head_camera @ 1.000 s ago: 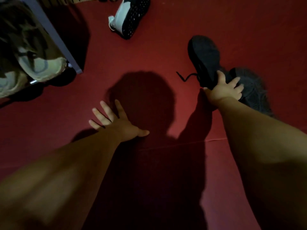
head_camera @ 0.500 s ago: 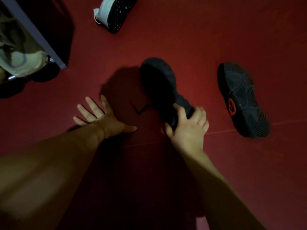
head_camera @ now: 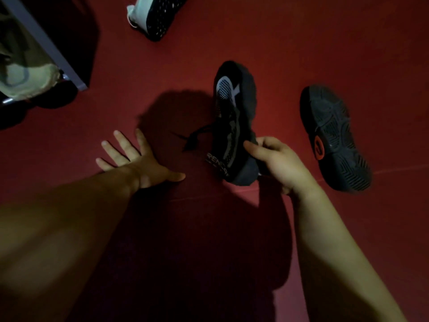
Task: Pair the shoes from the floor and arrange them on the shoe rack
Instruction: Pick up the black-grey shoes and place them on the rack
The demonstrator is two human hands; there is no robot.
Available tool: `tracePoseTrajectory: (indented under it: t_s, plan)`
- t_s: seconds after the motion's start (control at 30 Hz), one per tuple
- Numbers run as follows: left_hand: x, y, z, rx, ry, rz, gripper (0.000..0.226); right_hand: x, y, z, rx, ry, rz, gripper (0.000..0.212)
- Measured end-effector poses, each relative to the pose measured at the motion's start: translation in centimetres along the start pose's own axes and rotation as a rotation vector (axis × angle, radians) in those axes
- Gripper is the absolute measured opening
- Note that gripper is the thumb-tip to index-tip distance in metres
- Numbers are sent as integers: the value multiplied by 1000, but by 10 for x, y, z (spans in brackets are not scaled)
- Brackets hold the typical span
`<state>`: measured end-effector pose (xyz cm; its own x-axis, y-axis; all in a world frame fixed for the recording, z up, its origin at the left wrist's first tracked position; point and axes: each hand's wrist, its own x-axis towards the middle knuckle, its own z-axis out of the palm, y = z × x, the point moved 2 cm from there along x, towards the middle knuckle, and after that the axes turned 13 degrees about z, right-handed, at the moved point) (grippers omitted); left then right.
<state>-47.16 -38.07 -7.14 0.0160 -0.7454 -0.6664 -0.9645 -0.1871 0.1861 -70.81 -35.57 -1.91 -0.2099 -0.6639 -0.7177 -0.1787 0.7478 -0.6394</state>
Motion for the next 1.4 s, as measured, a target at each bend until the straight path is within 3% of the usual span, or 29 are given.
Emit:
tracePoseTrajectory:
  t_s: [0.1,0.23,0.33,0.53,0.6,0.73,0.9,1.07,1.2,1.4]
  plan:
    - [0,0,0,-5,8,-6,145,14,20,-18,67,110,44,15]
    - [-2,0,-4,-21,-23,2,143,22,31,-28,-120,395,40,46]
    - [-1,0,-3,-11,-20,6,143,19,22,-21,-151,440,-33,50]
    - [6,-7,3,-16,14,14,146,26,-7,23,-697,440,110,108]
    - [6,-6,2,-21,7,22,145,33,-7,34,-777,490,138,109]
    - [5,-5,3,-14,16,30,144,36,-1,44,-798,530,82,87]
    - [-4,-13,2,-21,66,135,131,29,1,49,-870,496,-98,85]
    - [-30,-71,-2,162,82,377,107,-5,1,76,-705,405,-189,87]
    - [-66,-141,2,297,79,289,97,-37,-1,106,-669,265,-291,86]
    - [-147,-265,-3,381,-13,223,87,-103,-5,170,-901,49,-391,93]
